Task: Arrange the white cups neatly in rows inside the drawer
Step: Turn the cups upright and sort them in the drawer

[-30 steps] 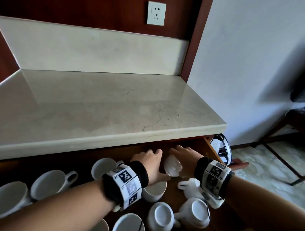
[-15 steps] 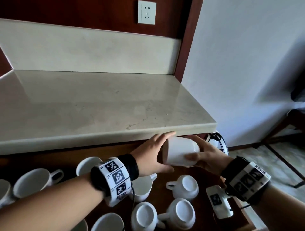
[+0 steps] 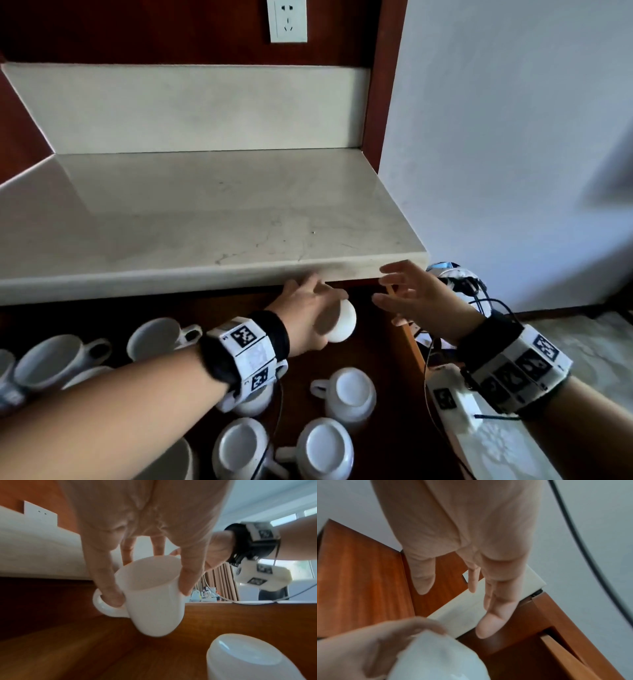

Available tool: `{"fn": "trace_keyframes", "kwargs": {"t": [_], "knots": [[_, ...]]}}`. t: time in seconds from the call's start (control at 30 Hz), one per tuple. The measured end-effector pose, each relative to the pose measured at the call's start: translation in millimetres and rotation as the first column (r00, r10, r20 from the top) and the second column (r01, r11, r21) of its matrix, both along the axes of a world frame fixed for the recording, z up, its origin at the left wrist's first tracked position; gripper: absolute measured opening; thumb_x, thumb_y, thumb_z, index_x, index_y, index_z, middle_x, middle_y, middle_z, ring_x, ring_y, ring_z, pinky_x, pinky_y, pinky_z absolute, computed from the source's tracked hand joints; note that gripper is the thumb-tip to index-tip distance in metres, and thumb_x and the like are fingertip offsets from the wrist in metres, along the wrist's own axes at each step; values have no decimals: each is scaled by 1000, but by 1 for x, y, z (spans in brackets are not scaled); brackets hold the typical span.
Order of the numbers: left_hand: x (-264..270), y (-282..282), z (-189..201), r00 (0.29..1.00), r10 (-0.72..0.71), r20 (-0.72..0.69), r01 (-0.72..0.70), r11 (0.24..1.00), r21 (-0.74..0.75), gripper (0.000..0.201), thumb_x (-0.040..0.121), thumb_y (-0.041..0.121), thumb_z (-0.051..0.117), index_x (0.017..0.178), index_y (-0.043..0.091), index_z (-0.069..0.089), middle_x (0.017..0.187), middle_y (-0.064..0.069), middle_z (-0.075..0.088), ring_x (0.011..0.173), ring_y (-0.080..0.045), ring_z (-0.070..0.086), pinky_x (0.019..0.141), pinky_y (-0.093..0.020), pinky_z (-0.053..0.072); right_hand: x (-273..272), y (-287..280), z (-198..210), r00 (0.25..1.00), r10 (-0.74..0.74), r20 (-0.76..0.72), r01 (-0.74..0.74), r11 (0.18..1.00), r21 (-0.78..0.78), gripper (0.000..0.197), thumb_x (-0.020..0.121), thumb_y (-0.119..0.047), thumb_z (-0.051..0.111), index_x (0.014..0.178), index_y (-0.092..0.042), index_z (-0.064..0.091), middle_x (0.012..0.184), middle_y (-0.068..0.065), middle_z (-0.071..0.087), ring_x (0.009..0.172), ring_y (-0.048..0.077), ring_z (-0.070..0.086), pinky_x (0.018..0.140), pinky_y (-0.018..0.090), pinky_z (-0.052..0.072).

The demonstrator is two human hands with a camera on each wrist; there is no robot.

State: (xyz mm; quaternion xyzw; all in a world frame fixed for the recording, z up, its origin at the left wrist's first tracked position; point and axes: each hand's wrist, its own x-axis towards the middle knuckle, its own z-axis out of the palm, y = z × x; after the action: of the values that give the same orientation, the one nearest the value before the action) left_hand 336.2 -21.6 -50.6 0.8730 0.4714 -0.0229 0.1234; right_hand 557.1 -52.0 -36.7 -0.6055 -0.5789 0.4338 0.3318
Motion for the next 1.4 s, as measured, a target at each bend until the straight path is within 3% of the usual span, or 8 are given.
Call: {"fn": "trace_keyframes", "kwargs": {"t": [0.13,0.6,0.77,0.9,1.03,1.1,1.2,1.4], "knots": [[23,4,-13,967,-52,-249,29,995,-94,73,81,17,64,141,41,28,137,-1,27,115,-35,31,99,-44,41,2,-10,0,991,88,103,-95,993,70,52,78,-33,75,123,-26,50,126,-5,55,92,13,69,73,36,60],[43,17,-43,912,-65,-405,8,990,-141,72,85,4,53,143,39,31,146,-4,24,125,-40,25,96,-50,45,8,-25,-12,933,205,295,-235,970,69,50,79,-41,72,122,-30,49,124,-13,56,96,2,65,76,17,51],[34,19,-47,921,-25,-388,-59,978,-202,87,87,-3,48,150,44,11,162,0,-3,143,-41,7,109,-49,35,-7,-25,-8,860,302,411,-353,934,51,50,78,-43,72,121,-27,52,119,-12,59,99,5,63,71,11,47],[21,7,-38,966,42,-256,-92,978,-188,88,90,23,60,154,33,1,162,-9,-4,146,-36,7,117,-41,19,-31,-25,-8,623,443,645,-549,835,-44,59,79,-40,72,130,-24,48,127,-3,54,110,13,55,84,19,47],[0,-11,-20,986,131,-103,-146,979,-145,90,83,39,66,153,33,9,160,-6,8,145,-32,13,115,-44,25,-63,-22,-29,140,588,797,-647,663,-376,88,72,-29,80,143,-24,29,140,6,41,127,30,45,98,45,48],[-13,-20,-13,990,137,-34,-140,985,-105,83,83,41,65,151,33,18,156,-4,21,141,-30,21,112,-43,30,-77,-20,-38,-10,620,784,-637,601,-483,85,73,-23,79,143,-20,31,142,12,39,126,36,46,97,47,47],[-29,-36,-5,990,143,10,-142,986,-93,75,84,44,63,148,32,27,148,1,34,136,-26,29,108,-42,35,-90,-20,-44,-93,666,741,-628,538,-562,73,87,-18,65,147,-13,26,148,19,33,132,35,41,103,40,38],[-44,-56,-5,985,156,76,-147,983,-107,64,84,45,61,141,31,37,138,1,45,127,-23,40,103,-40,39,-111,-25,-51,-284,616,735,-573,506,-645,75,77,-23,76,137,-11,32,134,18,49,119,37,53,97,42,46]]}}
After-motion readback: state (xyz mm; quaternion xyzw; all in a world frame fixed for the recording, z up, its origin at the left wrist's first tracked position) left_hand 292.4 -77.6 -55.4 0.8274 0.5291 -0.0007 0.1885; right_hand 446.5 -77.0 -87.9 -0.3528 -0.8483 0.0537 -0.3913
